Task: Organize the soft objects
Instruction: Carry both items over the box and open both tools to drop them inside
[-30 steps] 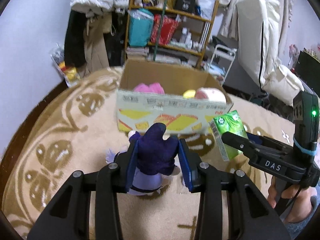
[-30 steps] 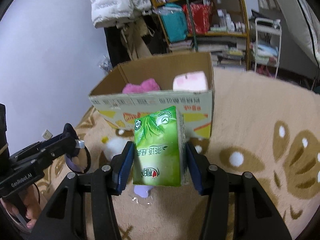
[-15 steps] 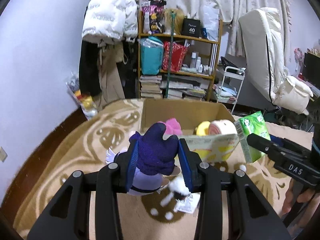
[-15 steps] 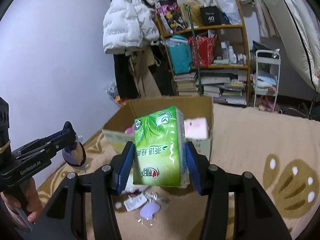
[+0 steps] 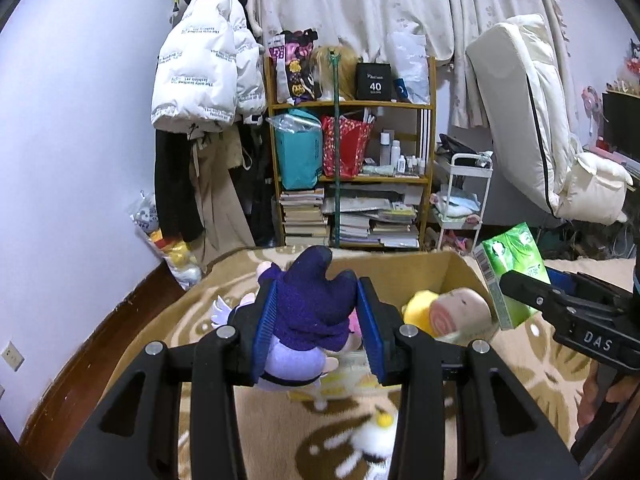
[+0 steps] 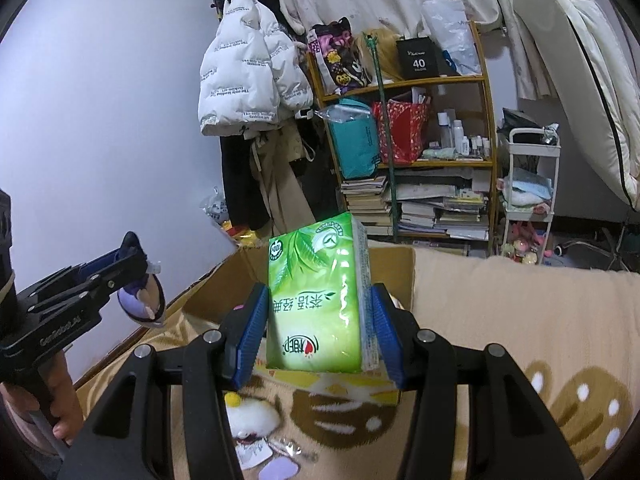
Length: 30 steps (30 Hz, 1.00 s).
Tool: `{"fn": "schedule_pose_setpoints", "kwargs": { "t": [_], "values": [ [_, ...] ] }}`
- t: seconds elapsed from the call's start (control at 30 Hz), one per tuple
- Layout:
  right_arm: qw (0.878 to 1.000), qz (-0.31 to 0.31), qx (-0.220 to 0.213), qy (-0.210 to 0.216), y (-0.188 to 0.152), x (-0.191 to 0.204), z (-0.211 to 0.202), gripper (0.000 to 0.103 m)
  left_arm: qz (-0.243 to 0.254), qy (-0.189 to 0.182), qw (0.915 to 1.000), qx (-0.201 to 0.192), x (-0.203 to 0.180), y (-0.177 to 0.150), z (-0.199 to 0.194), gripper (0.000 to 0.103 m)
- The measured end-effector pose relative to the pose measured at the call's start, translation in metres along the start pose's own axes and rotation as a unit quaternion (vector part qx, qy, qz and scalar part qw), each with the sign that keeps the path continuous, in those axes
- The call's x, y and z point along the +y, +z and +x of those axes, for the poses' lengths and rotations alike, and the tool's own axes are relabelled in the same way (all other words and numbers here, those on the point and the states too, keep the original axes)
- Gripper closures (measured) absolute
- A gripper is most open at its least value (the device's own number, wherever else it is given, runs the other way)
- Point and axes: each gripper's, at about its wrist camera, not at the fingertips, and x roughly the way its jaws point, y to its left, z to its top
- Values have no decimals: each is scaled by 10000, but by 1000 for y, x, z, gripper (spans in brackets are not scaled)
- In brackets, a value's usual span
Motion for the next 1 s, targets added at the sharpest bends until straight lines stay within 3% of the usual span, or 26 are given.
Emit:
{"fn": "schedule_pose_setpoints", "kwargs": {
  "t": [0.27, 0.47, 0.67, 1.0],
  "values": [
    [9997, -223, -56, -115, 15, -3, 18, 49, 118, -84, 9996, -228, -4, 20, 23, 65],
    [9993, -355, -30, -148, 20, -3, 30, 49, 25, -275, 9992, -278, -12, 17, 32, 64],
    [9991, -337, 104, -221, 13, -9, 44, 48, 293, -140, 9994, -127, -24, 8, 54, 64],
    [9987, -179, 416, -214, -2, -16, 60, 48, 148, -456, 9986, 223, -25, -8, 73, 64]
  ]
}}
